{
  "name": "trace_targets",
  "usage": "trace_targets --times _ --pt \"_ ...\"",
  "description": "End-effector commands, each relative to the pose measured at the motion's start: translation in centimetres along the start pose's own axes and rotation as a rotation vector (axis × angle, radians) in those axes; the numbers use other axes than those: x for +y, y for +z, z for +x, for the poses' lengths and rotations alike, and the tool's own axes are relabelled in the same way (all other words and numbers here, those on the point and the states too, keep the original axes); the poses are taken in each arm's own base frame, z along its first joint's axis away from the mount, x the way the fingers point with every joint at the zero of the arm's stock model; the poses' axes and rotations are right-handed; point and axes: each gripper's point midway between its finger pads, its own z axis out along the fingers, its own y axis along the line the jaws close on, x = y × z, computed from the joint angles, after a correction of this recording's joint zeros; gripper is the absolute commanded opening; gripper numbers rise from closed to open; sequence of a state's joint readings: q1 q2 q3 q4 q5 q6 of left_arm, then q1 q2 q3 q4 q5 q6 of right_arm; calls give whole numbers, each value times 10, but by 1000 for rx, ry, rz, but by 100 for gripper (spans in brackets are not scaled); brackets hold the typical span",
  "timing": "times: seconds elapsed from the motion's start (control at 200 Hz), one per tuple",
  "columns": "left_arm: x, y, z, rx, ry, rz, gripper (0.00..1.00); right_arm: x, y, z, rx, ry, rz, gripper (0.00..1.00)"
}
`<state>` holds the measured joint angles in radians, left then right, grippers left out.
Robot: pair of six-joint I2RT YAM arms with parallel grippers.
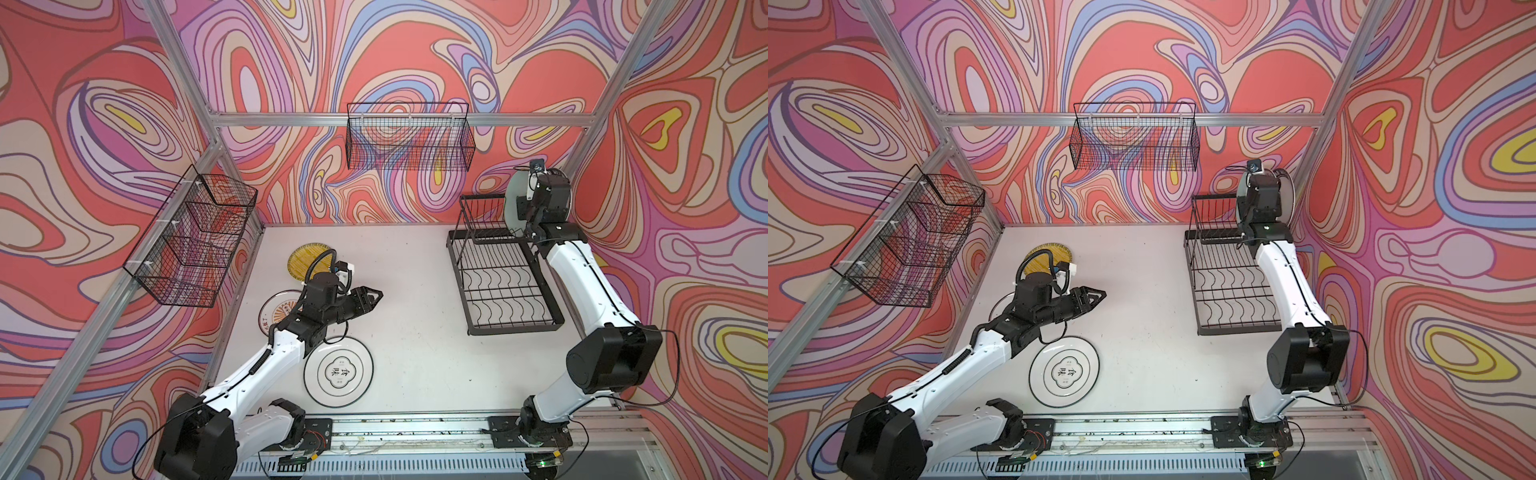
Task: Load plates into a dish rack
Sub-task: Place the plate on the dish rack.
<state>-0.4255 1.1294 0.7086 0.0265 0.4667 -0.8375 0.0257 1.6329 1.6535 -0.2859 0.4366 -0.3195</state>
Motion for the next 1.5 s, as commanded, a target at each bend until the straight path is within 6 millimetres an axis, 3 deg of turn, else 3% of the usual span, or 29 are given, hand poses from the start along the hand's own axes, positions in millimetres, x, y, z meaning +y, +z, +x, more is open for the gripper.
trace_targets --times 0.0,0.045,0.326,0.536,0.861,0.957,1.152,1.498 --pt "-11 0 -8 -17 30 21 43 -21 -12 -39 -104 64 56 0" --pt "-12 0 -8 -16 30 23 43 -20 -12 -38 -100 62 54 0" --pt "-11 0 -7 -11 27 20 44 -17 -9 -34 -75 64 50 27" --pt "-10 2 -6 -9 15 24 43 -21 -14 -39 -81 79 49 36" --pt "-9 -2 -5 -11 15 15 44 -33 -40 -55 -115 150 16 48" --pt "-8 -4 -5 -16 15 9 45 -26 -49 -61 -123 168 -57 54" --pt "-6 -6 -2 -11 15 3 45 -14 -65 -70 -123 215 -183 55" --pt "-4 -14 0 -20 31 -28 45 17 -109 -83 -190 360 -467 56"
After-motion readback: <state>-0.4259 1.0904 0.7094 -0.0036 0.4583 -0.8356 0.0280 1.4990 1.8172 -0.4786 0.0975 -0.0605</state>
